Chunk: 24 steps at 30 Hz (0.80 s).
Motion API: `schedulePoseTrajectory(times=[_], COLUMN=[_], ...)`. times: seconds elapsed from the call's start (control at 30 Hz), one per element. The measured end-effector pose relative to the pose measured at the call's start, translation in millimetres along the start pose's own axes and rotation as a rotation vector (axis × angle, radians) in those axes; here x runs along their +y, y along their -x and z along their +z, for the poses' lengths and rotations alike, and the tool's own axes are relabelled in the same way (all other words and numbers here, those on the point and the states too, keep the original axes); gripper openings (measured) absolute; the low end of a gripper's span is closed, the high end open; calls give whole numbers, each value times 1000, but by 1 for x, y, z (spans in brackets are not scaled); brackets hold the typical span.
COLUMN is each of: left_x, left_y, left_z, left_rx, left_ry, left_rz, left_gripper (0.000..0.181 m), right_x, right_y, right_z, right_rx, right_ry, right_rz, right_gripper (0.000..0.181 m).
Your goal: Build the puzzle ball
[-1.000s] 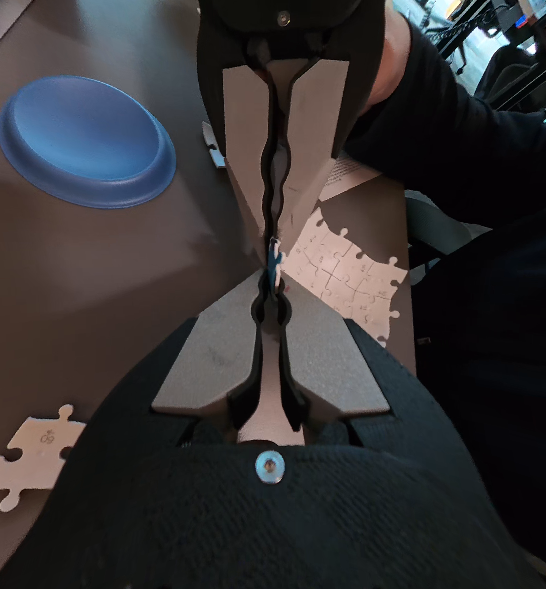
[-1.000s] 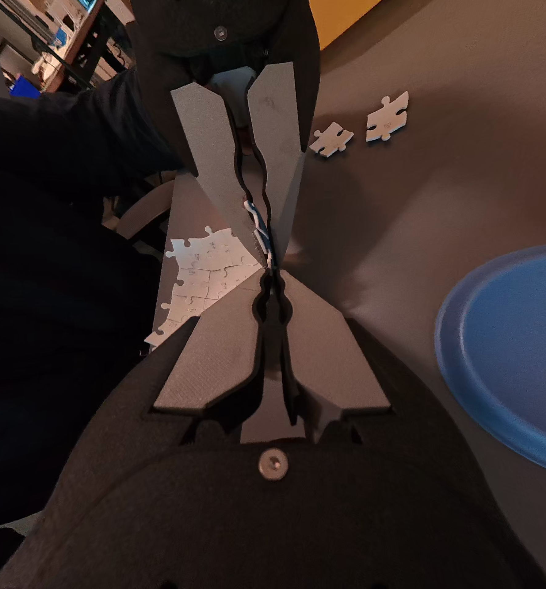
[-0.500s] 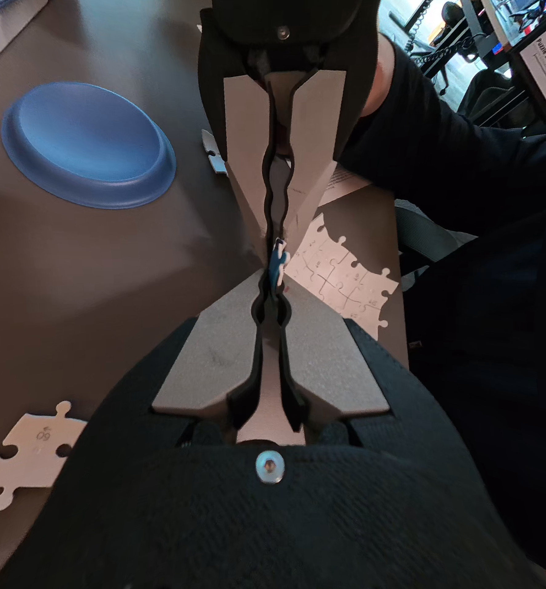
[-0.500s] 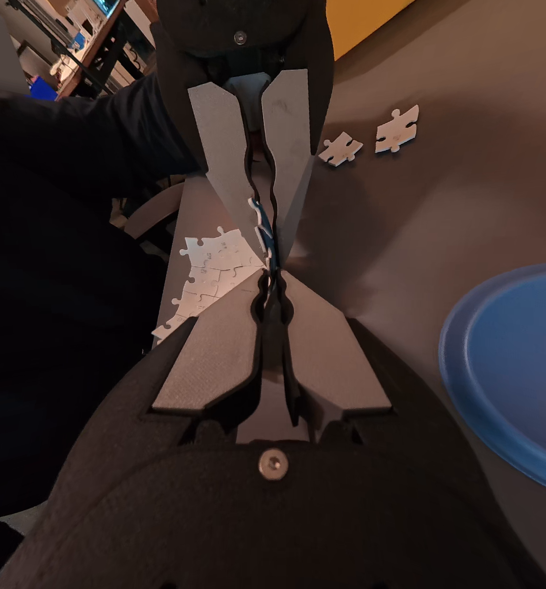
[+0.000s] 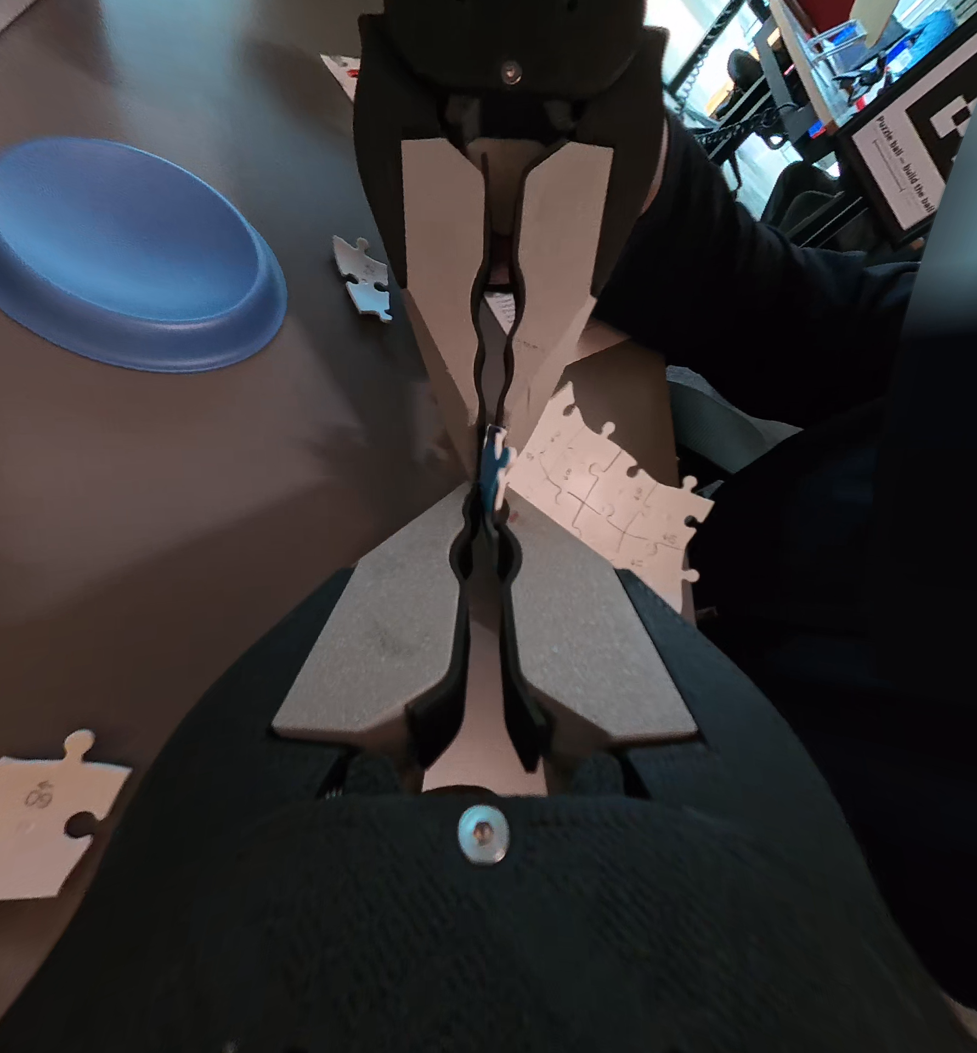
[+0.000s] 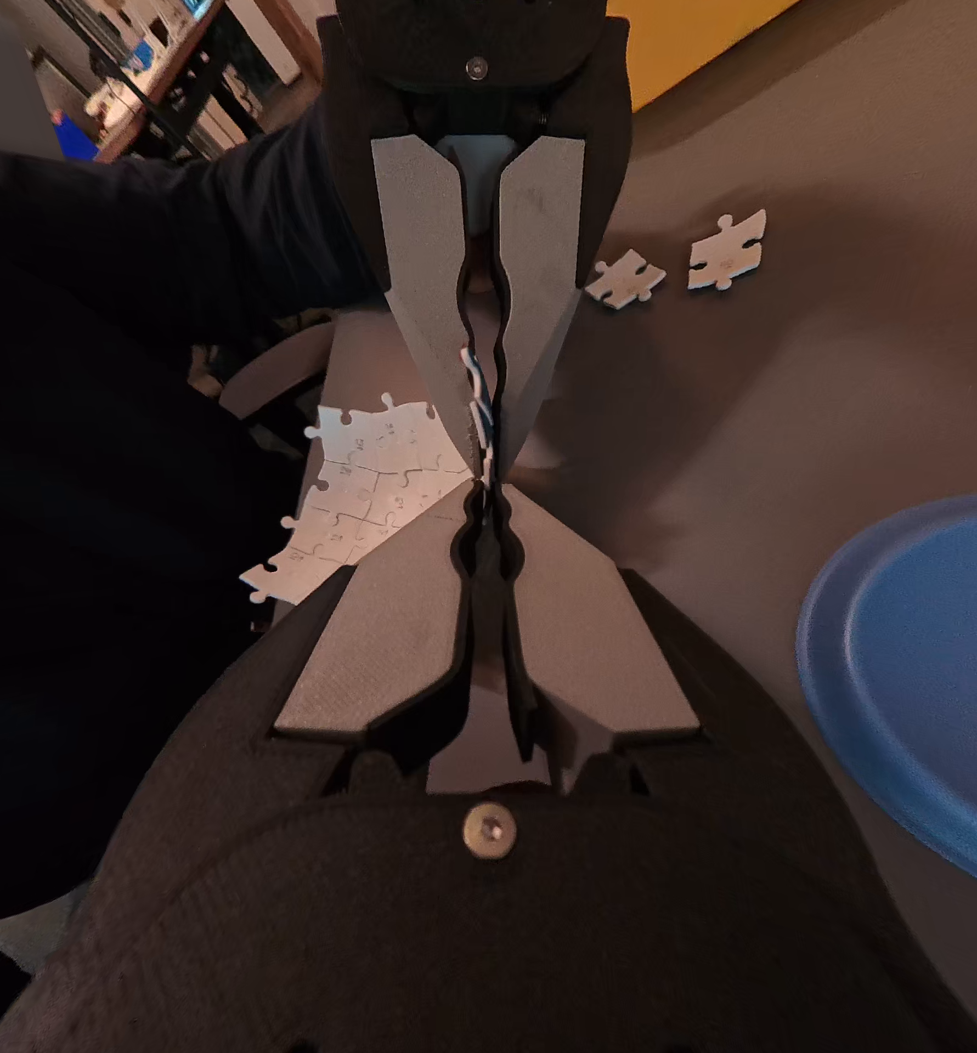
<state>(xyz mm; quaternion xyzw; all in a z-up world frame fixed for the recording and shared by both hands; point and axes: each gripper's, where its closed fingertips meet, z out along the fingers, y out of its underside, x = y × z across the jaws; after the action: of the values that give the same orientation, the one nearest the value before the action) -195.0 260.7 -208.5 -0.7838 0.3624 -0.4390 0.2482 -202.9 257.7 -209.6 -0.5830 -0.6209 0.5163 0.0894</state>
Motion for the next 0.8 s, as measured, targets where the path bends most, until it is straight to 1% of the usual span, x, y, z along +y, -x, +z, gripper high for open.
schedulePoseTrajectory(times=[0.1, 0.33, 0.4, 0.47, 0.57, 0.67, 0.73, 0.8], left_x=[-5, -3, -4, -2, -4, -7, -7, -8], left_y=[-1, 2, 4, 5, 3, 2, 3, 2], left_z=[-3, 1, 0, 1, 2, 0, 0, -1], left_rx=[14, 7, 5, -8, -5, -7, -15, -3], left_ry=[-34, -35, -42, -33, -40, -56, -57, -64], left_rz=[-13, -41, -52, -46, -40, -35, -34, -41], left_gripper=[0, 0, 0, 0, 0, 0, 0, 0], right_x=[-6, 1, 0, -2, 1, 4, 4, 2], right_y=[2, 0, -1, -4, -9, -6, -3, 0], right_z=[-4, -4, -7, -11, -10, -5, -3, -4], right_rx=[-31, -27, -32, -21, 3, -8, -32, -52], right_ry=[-36, -2, -11, -25, -10, 14, 11, -3], right_rz=[20, 30, 43, 57, 64, 59, 54, 52], right_gripper=[1, 2, 5, 12, 17, 15, 4, 2])
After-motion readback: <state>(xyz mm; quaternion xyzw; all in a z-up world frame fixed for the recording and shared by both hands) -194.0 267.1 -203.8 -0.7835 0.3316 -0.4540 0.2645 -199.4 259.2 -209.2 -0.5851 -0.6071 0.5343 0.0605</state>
